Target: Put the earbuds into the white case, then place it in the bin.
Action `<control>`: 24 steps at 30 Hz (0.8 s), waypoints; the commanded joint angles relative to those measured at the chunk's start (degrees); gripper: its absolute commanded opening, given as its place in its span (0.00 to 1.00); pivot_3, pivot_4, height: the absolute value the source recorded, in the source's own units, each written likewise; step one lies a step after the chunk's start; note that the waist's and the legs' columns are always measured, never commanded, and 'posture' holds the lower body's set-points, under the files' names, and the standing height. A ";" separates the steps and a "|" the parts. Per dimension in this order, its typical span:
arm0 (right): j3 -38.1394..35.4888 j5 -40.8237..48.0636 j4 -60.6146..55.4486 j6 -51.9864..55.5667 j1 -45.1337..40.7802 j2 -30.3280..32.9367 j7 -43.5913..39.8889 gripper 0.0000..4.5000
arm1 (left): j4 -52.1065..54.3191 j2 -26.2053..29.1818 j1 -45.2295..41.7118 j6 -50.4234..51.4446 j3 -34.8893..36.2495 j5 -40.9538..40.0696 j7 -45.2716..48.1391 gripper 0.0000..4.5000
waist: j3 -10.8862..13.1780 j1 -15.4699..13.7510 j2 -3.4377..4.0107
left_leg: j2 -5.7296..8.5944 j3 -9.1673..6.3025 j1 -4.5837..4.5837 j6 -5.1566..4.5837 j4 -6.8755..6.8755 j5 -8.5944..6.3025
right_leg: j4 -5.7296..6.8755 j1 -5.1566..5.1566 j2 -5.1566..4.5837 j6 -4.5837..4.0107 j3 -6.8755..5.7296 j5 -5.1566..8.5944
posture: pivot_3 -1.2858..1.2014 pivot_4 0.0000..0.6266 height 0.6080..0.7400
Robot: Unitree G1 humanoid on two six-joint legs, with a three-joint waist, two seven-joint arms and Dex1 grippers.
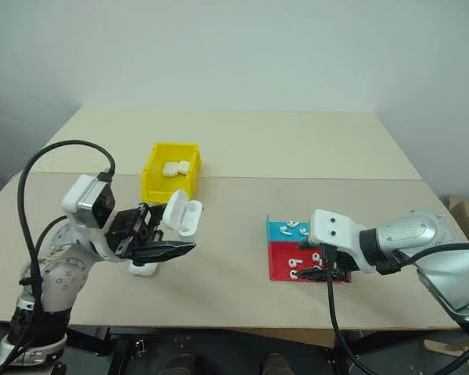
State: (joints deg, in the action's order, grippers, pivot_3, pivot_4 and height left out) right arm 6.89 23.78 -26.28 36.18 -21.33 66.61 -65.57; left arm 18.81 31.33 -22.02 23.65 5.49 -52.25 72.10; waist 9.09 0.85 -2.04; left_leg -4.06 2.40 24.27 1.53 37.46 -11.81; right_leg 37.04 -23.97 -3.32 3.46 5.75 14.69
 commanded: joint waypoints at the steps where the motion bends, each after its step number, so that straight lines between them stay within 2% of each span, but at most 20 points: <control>1: 0.71 -2.41 0.65 -2.48 -2.76 -0.44 -1.31 0.65 | 2.87 -0.01 -1.04 -0.64 1.46 -2.33 0.52 0.61 | 0.00 -0.05 0.00 | 0.00 0.00 -0.01 0.00 0.01 0.00 | 0.01 0.02 0.00 0.00 0.00 0.00 | 0.52 0.24 1.00; 6: 3.22 -6.39 2.72 -4.70 -4.74 -1.22 -2.29 0.65 | 3.54 -1.26 -0.05 -1.36 0.96 -1.87 -0.13 0.61 | 0.00 -0.04 0.00 | 0.00 -0.01 -0.01 -0.01 0.01 -0.01 | 0.00 0.03 0.00 0.00 -0.02 0.00 | 0.52 0.24 1.00; 9: 4.06 -7.56 3.72 -5.21 -4.53 -1.38 -3.42 0.65 | 4.06 -2.16 0.41 0.69 2.73 -5.20 -3.05 0.61 | 0.00 -0.05 0.00 | 0.00 -0.02 0.00 -0.05 0.01 -0.03 | -0.01 0.02 0.00 0.00 -0.02 0.01 | 0.52 0.24 1.00; 17: 8.99 -11.32 6.33 -4.44 -8.07 -5.33 -5.34 0.65 | 3.88 0.97 0.15 4.38 4.11 -10.01 -0.37 0.61 | -0.01 0.31 0.01 | -0.01 -0.03 -0.04 -0.05 0.02 -0.03 | 0.05 0.02 0.01 0.00 -0.03 0.01 | 0.52 0.24 1.00; 24: 16.83 -18.55 5.72 3.59 -11.26 -7.06 -4.17 0.65 | 4.34 1.21 -0.80 5.17 3.89 -9.79 -1.41 0.61 | -0.01 -0.11 0.01 | -0.01 -0.04 0.01 -0.05 0.02 -0.03 | 0.01 0.00 0.01 -0.01 -0.05 0.01 | 0.52 0.24 1.00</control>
State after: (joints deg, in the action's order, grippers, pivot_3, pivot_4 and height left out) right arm 23.43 6.75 -19.35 37.53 -31.10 59.57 -69.91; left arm 21.60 32.33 -21.92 28.80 8.65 -60.98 71.00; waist 9.09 0.73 -2.03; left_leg -4.06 2.37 24.29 1.48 37.48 -11.84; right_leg 37.05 -23.97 -3.32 3.44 5.69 14.70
